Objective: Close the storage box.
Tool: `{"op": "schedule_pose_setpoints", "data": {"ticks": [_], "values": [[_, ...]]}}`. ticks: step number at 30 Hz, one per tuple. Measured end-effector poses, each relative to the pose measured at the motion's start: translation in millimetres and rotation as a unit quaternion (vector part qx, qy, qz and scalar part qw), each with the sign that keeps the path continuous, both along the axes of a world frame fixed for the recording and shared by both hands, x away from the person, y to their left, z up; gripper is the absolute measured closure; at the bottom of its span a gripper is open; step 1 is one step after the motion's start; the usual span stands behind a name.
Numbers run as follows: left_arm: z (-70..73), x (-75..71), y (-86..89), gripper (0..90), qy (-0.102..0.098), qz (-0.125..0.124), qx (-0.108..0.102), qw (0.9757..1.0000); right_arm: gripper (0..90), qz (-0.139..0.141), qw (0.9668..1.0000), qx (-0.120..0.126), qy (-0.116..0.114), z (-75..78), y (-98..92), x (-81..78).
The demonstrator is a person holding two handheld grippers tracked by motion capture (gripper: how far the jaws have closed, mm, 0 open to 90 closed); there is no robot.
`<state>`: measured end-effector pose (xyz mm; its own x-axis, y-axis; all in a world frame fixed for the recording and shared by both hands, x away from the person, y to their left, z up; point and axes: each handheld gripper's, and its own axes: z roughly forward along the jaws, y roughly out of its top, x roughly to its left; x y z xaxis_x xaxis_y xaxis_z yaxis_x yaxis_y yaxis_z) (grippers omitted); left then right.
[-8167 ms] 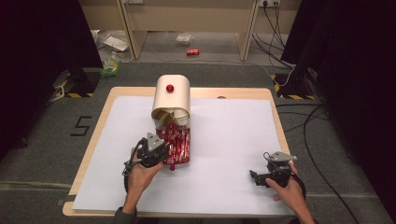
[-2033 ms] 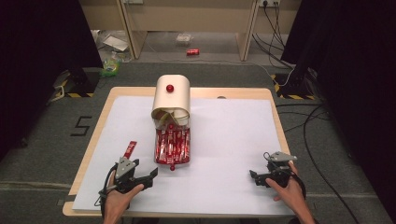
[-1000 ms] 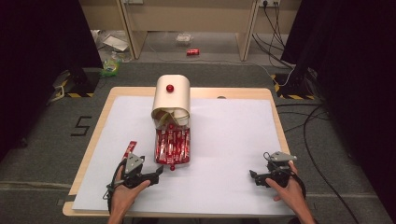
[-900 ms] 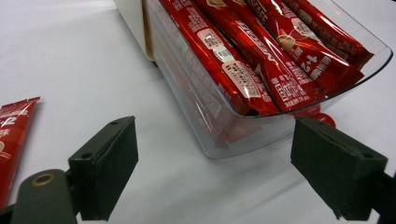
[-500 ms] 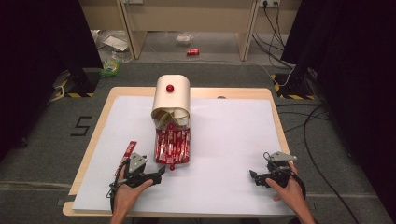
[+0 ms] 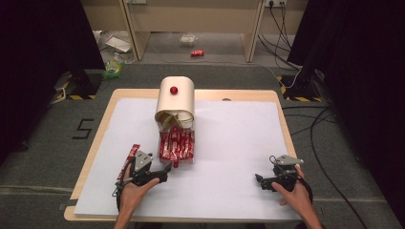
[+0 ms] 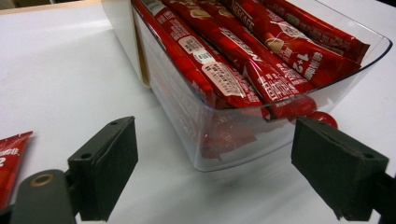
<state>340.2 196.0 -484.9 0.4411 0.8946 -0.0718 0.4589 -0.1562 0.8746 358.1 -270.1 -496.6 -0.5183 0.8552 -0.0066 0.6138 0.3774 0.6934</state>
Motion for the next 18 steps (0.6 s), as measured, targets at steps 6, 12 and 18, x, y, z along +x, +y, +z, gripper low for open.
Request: {"op": "schedule_pose_setpoints", "data": {"ticks": [6,12,18], "values": [[3.2,4.4,5.2,14.2,-0.005,0.014,-0.009,0.9999,0.5,-0.001,1.0,0.001,0.0,0.0,0.1,0.0],[4.7,10.4,5.3,14.1,-0.007,0.019,-0.01,0.9998,0.4,0.0,1.0,0.0,0.0,-0.1,0.1,0.1],[4.2,17.0,4.9,14.1,-0.005,0.024,-0.015,0.9996,0.4,0.0,1.0,-0.001,0.0,-0.1,-0.1,0.2]]}}
